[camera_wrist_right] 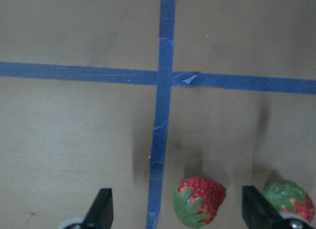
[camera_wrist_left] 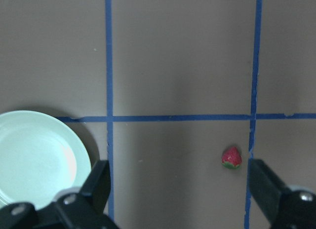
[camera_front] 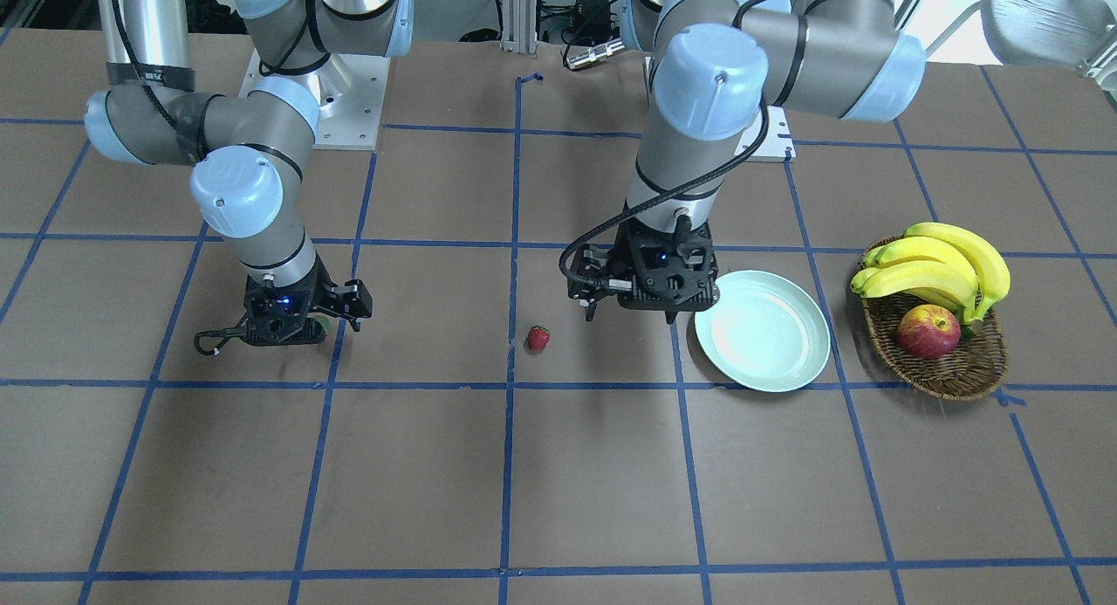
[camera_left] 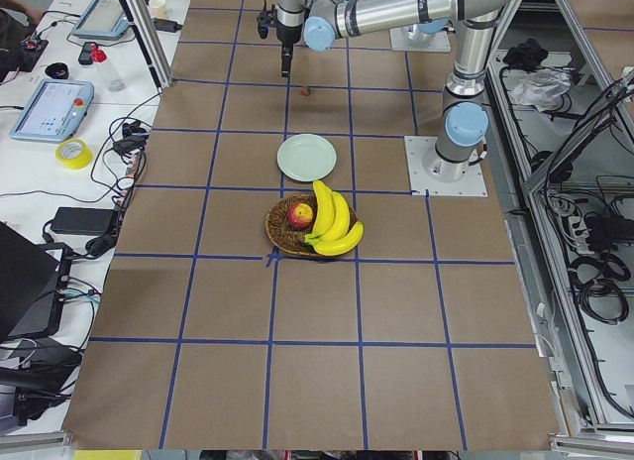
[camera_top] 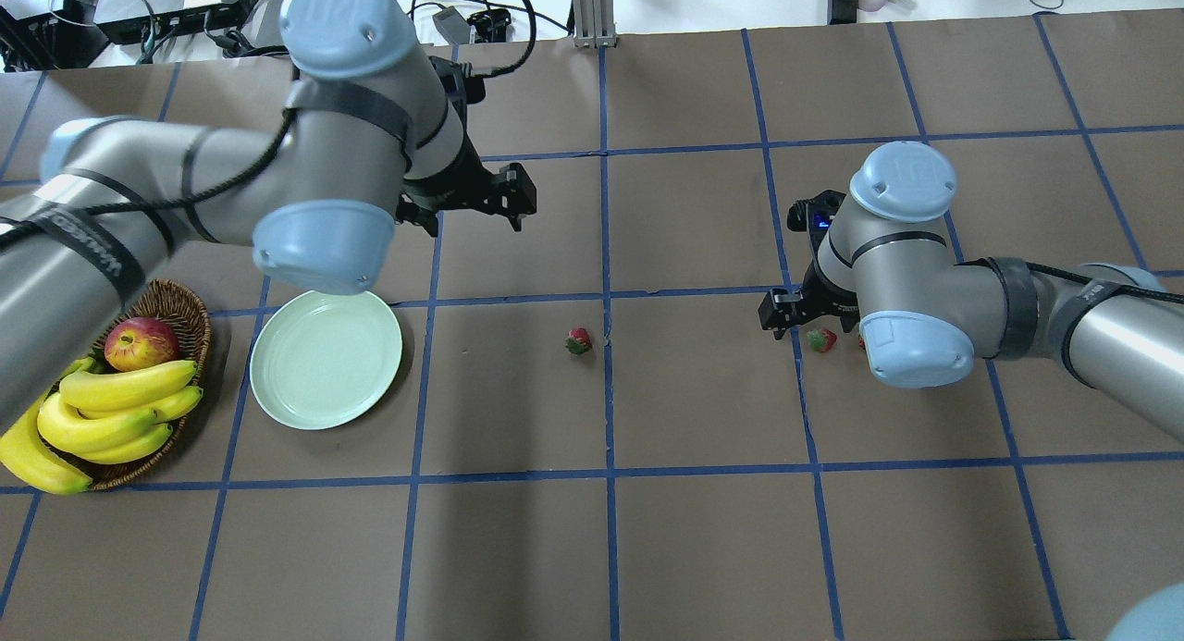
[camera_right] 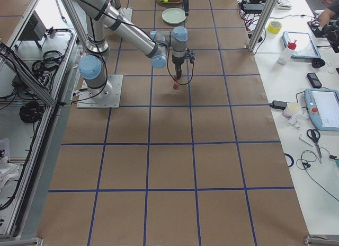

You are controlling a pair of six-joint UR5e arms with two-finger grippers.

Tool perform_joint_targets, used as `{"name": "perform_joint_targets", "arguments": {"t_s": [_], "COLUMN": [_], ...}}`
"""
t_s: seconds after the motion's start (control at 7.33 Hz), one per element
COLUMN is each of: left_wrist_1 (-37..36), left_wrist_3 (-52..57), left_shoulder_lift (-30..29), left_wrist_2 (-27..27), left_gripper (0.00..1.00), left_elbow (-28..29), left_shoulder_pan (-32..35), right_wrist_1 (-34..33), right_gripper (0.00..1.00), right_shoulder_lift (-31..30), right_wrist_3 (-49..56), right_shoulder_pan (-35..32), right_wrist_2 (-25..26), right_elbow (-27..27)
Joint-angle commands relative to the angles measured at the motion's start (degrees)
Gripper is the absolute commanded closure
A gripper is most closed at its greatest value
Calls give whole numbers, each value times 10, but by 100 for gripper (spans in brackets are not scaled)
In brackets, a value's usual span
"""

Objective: Collect all strawberries into plate
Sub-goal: 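Grasp the centre strawberry with the left gripper while the right grasps another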

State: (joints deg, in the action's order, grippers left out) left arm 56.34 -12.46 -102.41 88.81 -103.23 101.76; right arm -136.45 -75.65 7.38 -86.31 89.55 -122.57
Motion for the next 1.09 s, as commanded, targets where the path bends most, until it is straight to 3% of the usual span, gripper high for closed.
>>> {"name": "perform_joint_targets", "arguments": {"t_s": [0.0,0.41,0.68,0.82,0.95], "left_wrist_1": [-58,-77,-110,-109,-109], "left_wrist_3": [-35,-75,-78,-78,-78], "left_shoulder_lift": [-58,-111,-140,-146,-147], "left_wrist_2": [-8,-7,-41,-58,-58], "left_gripper": [0,0,2,6,24], "left_elbow": [-33,-29,-29,-30,-30], "left_shoulder_pan": [26,65,67,69,70], "right_wrist_1": [-14,-13,-12,-8,-4], "right_gripper": [11,49,75,79,79], "right_shoulder_lift": [2,4,4,2,-5], "right_wrist_3": [10,10,5,0,-25], "right_shoulder_pan": [20,20,20,19,16], "right_wrist_2": [-9,-17,-17,-16,-16], "right_elbow": [-16,-17,-17,-12,-5]}}
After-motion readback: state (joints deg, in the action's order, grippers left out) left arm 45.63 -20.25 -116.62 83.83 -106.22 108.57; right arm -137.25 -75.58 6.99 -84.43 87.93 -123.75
